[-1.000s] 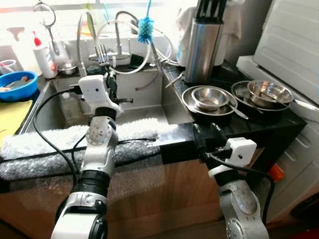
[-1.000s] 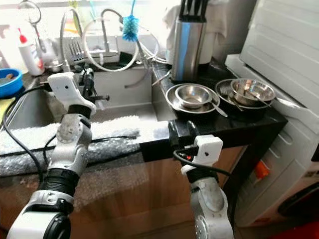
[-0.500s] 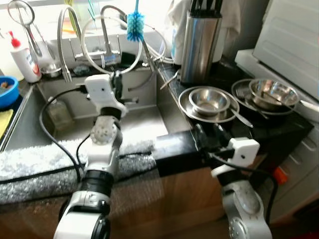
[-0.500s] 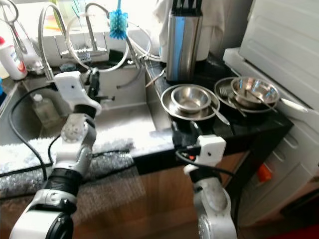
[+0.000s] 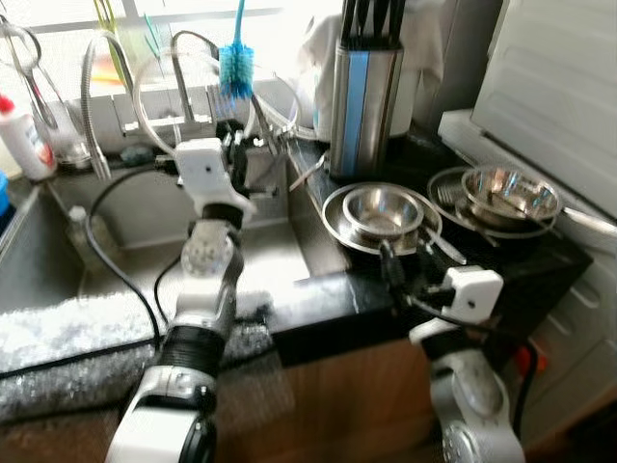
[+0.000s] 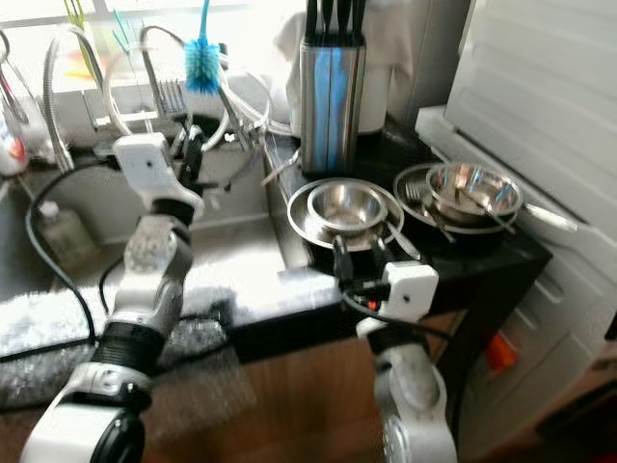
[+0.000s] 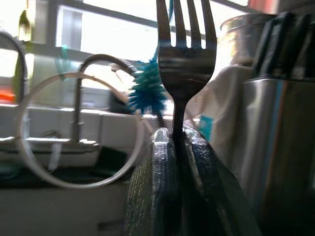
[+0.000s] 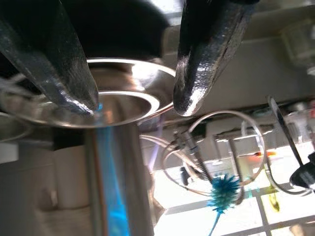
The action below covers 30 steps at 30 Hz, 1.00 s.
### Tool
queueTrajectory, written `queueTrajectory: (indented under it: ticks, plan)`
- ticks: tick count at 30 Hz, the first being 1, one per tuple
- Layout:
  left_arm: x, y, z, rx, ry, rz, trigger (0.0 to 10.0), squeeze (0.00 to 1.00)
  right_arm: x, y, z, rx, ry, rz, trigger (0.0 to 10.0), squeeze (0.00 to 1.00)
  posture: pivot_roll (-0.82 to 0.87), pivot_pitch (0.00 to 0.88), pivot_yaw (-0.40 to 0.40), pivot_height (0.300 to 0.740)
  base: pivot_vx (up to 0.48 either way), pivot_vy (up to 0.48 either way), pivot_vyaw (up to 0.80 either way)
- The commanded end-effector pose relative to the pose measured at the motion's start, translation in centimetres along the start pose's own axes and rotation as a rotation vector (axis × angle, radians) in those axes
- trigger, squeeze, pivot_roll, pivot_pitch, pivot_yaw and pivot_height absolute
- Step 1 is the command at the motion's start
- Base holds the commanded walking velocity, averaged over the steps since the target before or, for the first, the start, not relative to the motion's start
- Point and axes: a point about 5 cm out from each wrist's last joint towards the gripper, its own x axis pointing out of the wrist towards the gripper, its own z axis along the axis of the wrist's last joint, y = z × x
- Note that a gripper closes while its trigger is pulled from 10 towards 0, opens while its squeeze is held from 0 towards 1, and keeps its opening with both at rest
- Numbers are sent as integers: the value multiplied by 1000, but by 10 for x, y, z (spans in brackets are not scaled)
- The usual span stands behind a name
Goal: Kitchen organization
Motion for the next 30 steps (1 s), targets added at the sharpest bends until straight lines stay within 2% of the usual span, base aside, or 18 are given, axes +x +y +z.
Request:
queueTrajectory:
  ticks: [1,7,8,9,12,15,18,22,28,29,30]
  plan:
    - [1,1,2,9,-3,-5,10000,0,1,2,0,10,1,7,10000,0,-136,0,6,740,0,0,0]
    - [-1,-4,-6,4,42,-49,10000,0,0,2,-1,11,3,4,10000,0,-138,0,8,740,0,0,0]
    - [-4,-5,-13,-5,78,-68,10000,0,-2,-1,-2,4,5,-17,10000,0,-139,0,8,740,0,0,0]
    - [-8,-4,-19,-20,112,-67,10000,0,-5,-6,-3,-28,12,-49,10000,0,-141,0,9,740,0,0,0]
    - [-10,-2,-24,-24,132,-58,10000,0,-11,-11,-6,-101,24,-77,10000,0,-143,0,10,740,0,0,0]
    - [-10,-1,-26,-24,140,-57,10000,0,-13,-13,-7,-113,23,-101,10000,0,-145,0,10,740,0,0,0]
    - [-13,0,-31,-23,159,-55,10000,0,-20,-21,-12,-166,40,-150,10000,0,-146,0,11,740,0,0,0]
    - [-16,1,-36,-19,183,-53,10000,0,-31,-26,-27,-174,94,-181,10000,0,-148,0,12,740,0,0,0]
    - [-16,0,-37,-19,190,-55,10000,0,-33,-27,-30,-178,103,-191,10000,0,-149,0,13,740,0,0,0]
    - [-18,-3,-41,-24,211,-73,10000,0,-43,-29,-41,-188,143,-210,10000,0,-152,0,17,740,0,0,0]
    - [-18,-3,-41,-24,211,-73,10000,0,-43,-29,-41,-188,143,-210,10000,0,-152,0,17,740,0,0,0]
